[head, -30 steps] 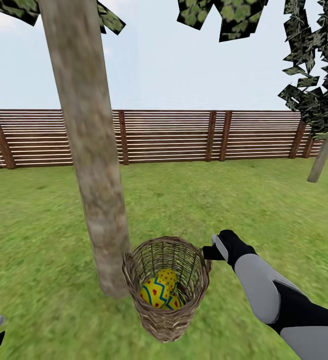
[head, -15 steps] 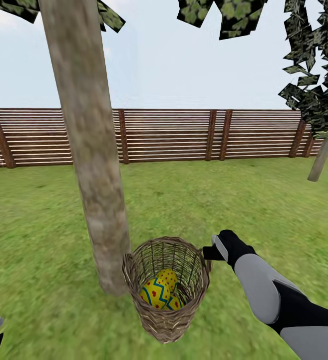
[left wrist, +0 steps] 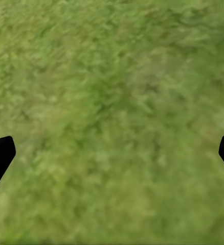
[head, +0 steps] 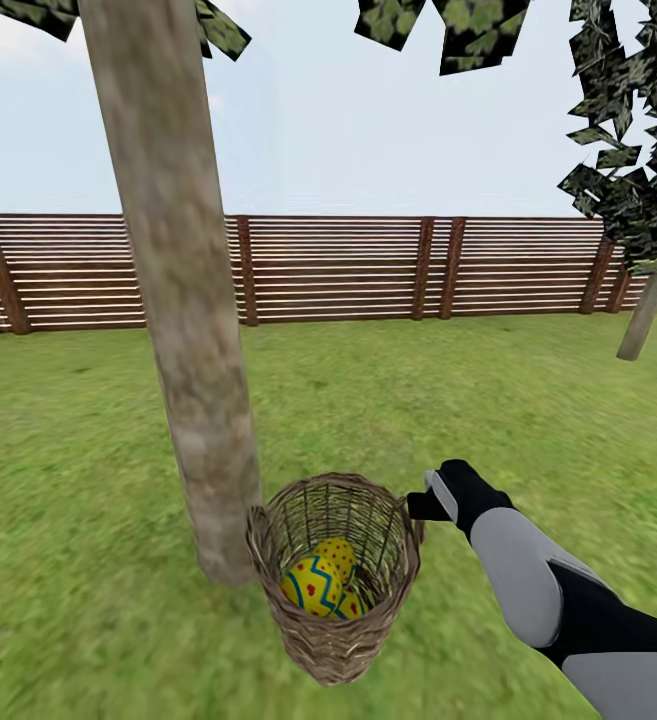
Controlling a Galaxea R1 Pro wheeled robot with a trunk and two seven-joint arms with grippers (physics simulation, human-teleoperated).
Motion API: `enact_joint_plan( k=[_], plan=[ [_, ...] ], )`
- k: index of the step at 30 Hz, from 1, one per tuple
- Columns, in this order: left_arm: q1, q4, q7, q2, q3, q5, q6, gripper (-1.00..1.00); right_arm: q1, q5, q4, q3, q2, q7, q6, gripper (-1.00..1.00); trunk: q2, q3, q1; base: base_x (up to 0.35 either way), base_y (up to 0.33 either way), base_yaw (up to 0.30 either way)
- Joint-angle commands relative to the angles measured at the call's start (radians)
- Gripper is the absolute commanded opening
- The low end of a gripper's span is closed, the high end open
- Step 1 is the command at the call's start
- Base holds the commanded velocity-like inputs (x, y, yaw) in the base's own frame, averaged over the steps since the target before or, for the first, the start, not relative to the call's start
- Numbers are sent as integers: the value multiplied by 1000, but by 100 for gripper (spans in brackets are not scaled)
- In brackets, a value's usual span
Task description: Take the three Easter eggs out of the wicker basket on the lawn in the garden, then place them on the lawn next to a single tree (choose any tree) so that all three eggs are next to the same tree and none are left in the basket.
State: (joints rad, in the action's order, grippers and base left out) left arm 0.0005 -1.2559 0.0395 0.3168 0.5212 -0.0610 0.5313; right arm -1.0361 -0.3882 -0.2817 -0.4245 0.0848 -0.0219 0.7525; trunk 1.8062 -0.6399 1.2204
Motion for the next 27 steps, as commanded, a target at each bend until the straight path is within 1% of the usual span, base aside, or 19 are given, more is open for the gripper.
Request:
enact_joint_plan(
  k=[1, 2, 4, 5, 6, 7, 8, 10, 16, 27],
  plan=[
    [-2, -6, 2, 0, 3, -13, 18, 100, -1, 3, -2, -11, 1, -2, 4, -100, 8, -4, 4, 0, 0, 0],
    [-3, -8, 2, 1, 4, -28, 44, 100, -1, 3, -2, -11, 0, -1, 4, -100, 15, -7, 8, 0, 0, 0],
    [-3, -8, 2, 2, 4, -55, 66, 100, -1, 2, -2, -11, -3, -1, 4, -100, 29, -13, 15, 0, 0, 0],
    [-3, -7, 3, 4, 6, -60, 70, 100, -1, 2, -2, -11, -4, -1, 4, -100, 36, -17, 19, 0, 0, 0],
    [-3, -5, 5, 7, 21, -65, 74, 100, -1, 2, -2, -11, -4, -1, 4, -100, 43, -20, 23, 0, 0, 0],
    [-2, -3, 8, 8, 47, -66, 74, 100, -1, 1, -2, -10, -3, 0, 5, -100, 50, -23, 27, 0, 0, 0],
    [-1, -2, 8, 8, 65, -67, 72, 100, -1, 1, -2, -11, -5, 0, 4, -100, 57, -26, 31, 0, 0, 0],
    [-1, -2, 9, 8, 79, -68, 73, 100, -1, 1, -2, -11, -4, 1, 4, -100, 71, -32, 38, 0, 0, 0],
    [2, -1, 10, 7, 86, -68, 69, 100, -1, 2, -1, -10, 1, 2, 5, -100, 113, -51, 61, 0, 0, 0],
    [3, 0, 9, 1, 86, -68, 67, 100, -1, 2, -2, -11, -1, -4, 4, -100, 190, -86, 104, 0, 0, 0]
  ],
)
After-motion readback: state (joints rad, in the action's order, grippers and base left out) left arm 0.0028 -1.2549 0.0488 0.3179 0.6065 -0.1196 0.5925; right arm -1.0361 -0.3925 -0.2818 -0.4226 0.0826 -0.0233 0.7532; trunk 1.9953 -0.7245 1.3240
